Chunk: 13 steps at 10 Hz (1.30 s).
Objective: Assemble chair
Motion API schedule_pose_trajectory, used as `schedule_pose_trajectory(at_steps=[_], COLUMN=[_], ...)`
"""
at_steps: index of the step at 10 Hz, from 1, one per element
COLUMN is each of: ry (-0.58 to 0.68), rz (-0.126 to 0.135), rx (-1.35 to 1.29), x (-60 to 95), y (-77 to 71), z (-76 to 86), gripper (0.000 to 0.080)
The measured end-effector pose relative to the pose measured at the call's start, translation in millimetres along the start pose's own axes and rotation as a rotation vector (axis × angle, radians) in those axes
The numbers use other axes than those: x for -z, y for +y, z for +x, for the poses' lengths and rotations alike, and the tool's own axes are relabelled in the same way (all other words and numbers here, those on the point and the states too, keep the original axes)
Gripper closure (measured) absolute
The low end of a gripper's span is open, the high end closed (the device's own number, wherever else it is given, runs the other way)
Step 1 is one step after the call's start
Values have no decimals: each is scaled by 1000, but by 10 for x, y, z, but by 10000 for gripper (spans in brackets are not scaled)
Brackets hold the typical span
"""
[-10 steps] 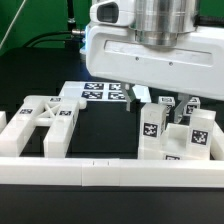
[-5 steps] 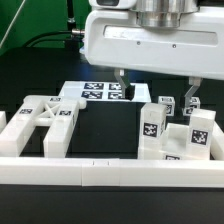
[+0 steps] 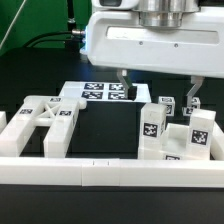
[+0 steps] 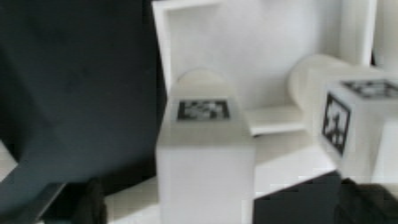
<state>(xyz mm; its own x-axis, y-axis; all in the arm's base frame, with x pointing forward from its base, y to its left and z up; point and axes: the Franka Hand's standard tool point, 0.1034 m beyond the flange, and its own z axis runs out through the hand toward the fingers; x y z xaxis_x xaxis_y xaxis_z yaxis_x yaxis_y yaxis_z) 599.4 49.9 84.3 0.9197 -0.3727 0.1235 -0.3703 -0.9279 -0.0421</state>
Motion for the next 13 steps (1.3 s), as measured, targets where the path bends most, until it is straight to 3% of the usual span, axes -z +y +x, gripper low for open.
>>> schedule_pose_trajectory(at_steps=[3, 6, 9, 13], ry=[30, 27, 27, 16], rz=[-12, -13, -31, -42], rx=[36, 35, 68, 68], x=[-241, -249, -402, -497], y=[43, 53, 204, 234], z=[-145, -143, -131, -165], gripper=[150, 150, 150, 150])
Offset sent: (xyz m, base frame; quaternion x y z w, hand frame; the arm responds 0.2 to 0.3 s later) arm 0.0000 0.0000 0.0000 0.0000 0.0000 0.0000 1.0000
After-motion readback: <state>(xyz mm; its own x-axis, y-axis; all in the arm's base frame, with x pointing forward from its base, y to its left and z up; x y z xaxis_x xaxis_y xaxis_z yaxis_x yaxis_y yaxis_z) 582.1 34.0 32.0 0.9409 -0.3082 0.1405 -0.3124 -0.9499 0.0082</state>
